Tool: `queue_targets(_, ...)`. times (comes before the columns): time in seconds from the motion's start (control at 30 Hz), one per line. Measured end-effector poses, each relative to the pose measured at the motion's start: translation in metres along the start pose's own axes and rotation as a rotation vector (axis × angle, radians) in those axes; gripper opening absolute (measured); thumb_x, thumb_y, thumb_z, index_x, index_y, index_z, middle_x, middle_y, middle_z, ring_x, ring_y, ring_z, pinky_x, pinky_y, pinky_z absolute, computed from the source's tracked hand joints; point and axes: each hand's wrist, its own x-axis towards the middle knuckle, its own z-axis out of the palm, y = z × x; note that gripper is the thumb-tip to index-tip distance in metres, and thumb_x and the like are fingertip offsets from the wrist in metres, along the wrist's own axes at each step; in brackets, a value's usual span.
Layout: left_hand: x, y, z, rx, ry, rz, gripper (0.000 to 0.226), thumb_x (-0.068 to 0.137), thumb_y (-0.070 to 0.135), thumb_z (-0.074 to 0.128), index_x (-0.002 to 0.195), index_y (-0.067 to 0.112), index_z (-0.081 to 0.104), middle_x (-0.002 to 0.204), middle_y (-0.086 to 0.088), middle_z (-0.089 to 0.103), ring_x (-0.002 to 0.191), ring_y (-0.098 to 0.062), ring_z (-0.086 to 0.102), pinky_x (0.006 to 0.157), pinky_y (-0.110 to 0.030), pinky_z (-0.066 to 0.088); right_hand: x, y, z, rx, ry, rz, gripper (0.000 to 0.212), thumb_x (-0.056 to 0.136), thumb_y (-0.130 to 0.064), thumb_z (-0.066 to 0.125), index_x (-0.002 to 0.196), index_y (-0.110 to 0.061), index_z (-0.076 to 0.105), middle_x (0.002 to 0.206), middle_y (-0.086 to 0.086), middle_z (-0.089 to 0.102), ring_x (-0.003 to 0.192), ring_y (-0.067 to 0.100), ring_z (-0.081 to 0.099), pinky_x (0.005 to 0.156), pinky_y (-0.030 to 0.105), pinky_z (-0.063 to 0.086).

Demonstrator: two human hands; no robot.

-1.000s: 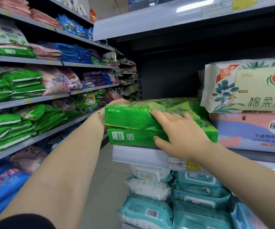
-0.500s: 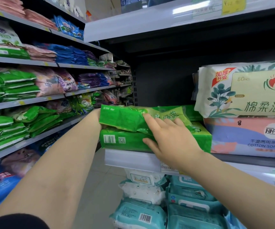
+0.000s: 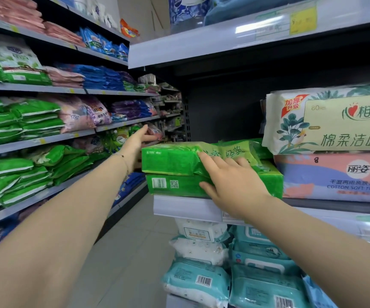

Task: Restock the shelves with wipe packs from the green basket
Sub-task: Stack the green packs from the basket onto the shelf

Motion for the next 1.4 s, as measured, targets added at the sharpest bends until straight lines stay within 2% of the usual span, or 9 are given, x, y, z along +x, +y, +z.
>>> queue_targets(0.07, -0.017, 0.007, -0.009, 0.227, 0.073, 0.180, 0.039, 0.096, 0.053, 0.039, 0.092, 0.027, 0.068, 0.117, -0.007, 0.060, 0.114, -0.024, 0.052, 0.099, -0.033, 0.036, -0.002, -0.003, -0.001, -0.028, -0.004, 0.018, 0.066, 0.098, -0.044, 0.036, 0.150, -0.016, 0.009, 0.137, 0.004, 0.047, 0.117, 0.029, 0.049, 0.099, 0.042, 0.032)
queue_targets(0.2, -0.057, 0.009, -0.015, 0.529, -0.009, 0.646, 0.014, 0.093, 0.041, 0.054, 0.099, 0.032, 0.063, 0.103, 0.015, 0.061, 0.101, -0.007, 0.055, 0.092, -0.028, 0.042, -0.005, -0.007, 0.002, -0.078, 0.034, 0.053, 0.067, 0.093, -0.038, 0.049, 0.148, -0.012, 0.023, 0.131, 0.008, 0.053, 0.117, 0.032, 0.050, 0.099, 0.045, 0.036)
queue_targets(0.33, -0.094, 0.010, -0.004, 1.073, -0.038, 0.877, 0.066, 0.069, 0.077, 0.050, 0.123, 0.040, 0.052, 0.127, 0.016, 0.052, 0.118, -0.010, 0.047, 0.098, -0.036, 0.034, -0.005, -0.007, 0.000, -0.160, 0.090, 0.054, 0.075, 0.071, -0.031, 0.074, 0.136, -0.007, 0.047, 0.115, 0.013, 0.062, 0.107, 0.033, 0.059, 0.089, 0.046, 0.045)
queue_targets(0.47, -0.100, -0.002, 0.019, 1.494, 0.005, 0.947, 0.086, 0.068, 0.072, 0.055, 0.141, 0.037, 0.027, 0.143, 0.013, 0.037, 0.125, -0.016, 0.038, 0.094, -0.040, 0.030, -0.011, -0.001, -0.008, -0.227, 0.138, 0.038, 0.078, 0.061, -0.035, 0.078, 0.129, -0.007, 0.053, 0.116, 0.014, 0.060, 0.112, 0.034, 0.055, 0.095, 0.050, 0.040)
queue_targets(0.73, -0.090, -0.011, 0.023, 1.612, 0.048, 0.925, 0.096, 0.072, 0.057, 0.063, 0.148, 0.033, 0.010, 0.151, 0.009, 0.023, 0.134, -0.020, 0.027, 0.096, -0.047, 0.029, -0.021, 0.028, -0.016, -0.296, 0.129, 0.016, 0.078, 0.058, -0.045, 0.084, 0.124, -0.013, 0.057, 0.108, 0.012, 0.062, 0.104, 0.034, 0.058, 0.095, 0.049, 0.039)
queue_targets(0.97, -0.085, -0.011, 0.023, 1.587, -0.065, 0.870, 0.114, 0.069, 0.049, 0.063, 0.147, 0.034, -0.019, 0.158, 0.008, -0.005, 0.144, -0.021, 0.005, 0.109, -0.059, 0.017, -0.019, 0.032, -0.012, -0.409, 0.223, -0.047, 0.051, 0.076, -0.042, 0.072, 0.117, -0.013, 0.059, 0.092, 0.006, 0.064, 0.088, 0.031, 0.060, 0.093, 0.051, 0.032)
queue_targets(1.13, -0.075, -0.011, 0.033, 1.526, 0.016, 0.895, 0.116, 0.063, 0.067, 0.060, 0.150, 0.030, -0.008, 0.155, 0.003, 0.009, 0.142, -0.022, 0.013, 0.110, -0.061, 0.010, -0.009, 0.035, -0.011, -0.434, 0.329, -0.085, 0.036, 0.083, -0.035, 0.067, 0.110, -0.014, 0.063, 0.077, 0.002, 0.061, 0.075, 0.029, 0.058, 0.088, 0.048, 0.034)
queue_targets(1.27, -0.069, -0.009, 0.046, 1.600, 0.142, 0.906, 0.126, 0.056, 0.068, 0.068, 0.151, 0.024, -0.002, 0.143, -0.001, 0.027, 0.130, -0.026, 0.029, 0.106, -0.057, 0.019, -0.001, 0.035, -0.012, -0.421, 0.360, -0.069, 0.028, 0.083, -0.029, 0.067, 0.106, -0.014, 0.064, 0.072, 0.001, 0.060, 0.072, 0.028, 0.058, 0.089, 0.047, 0.033)
queue_targets(1.4, -0.068, -0.006, 0.047, 1.555, 0.181, 0.938, 0.106, 0.053, 0.055, 0.069, 0.143, 0.018, 0.025, 0.128, 0.000, 0.042, 0.116, -0.026, 0.041, 0.103, -0.051, 0.026, -0.004, 0.029, -0.011, -0.347, 0.355, -0.090, 0.042, 0.080, -0.024, 0.068, 0.119, -0.010, 0.060, 0.090, 0.004, 0.065, 0.094, 0.030, 0.060, 0.100, 0.051, 0.028)
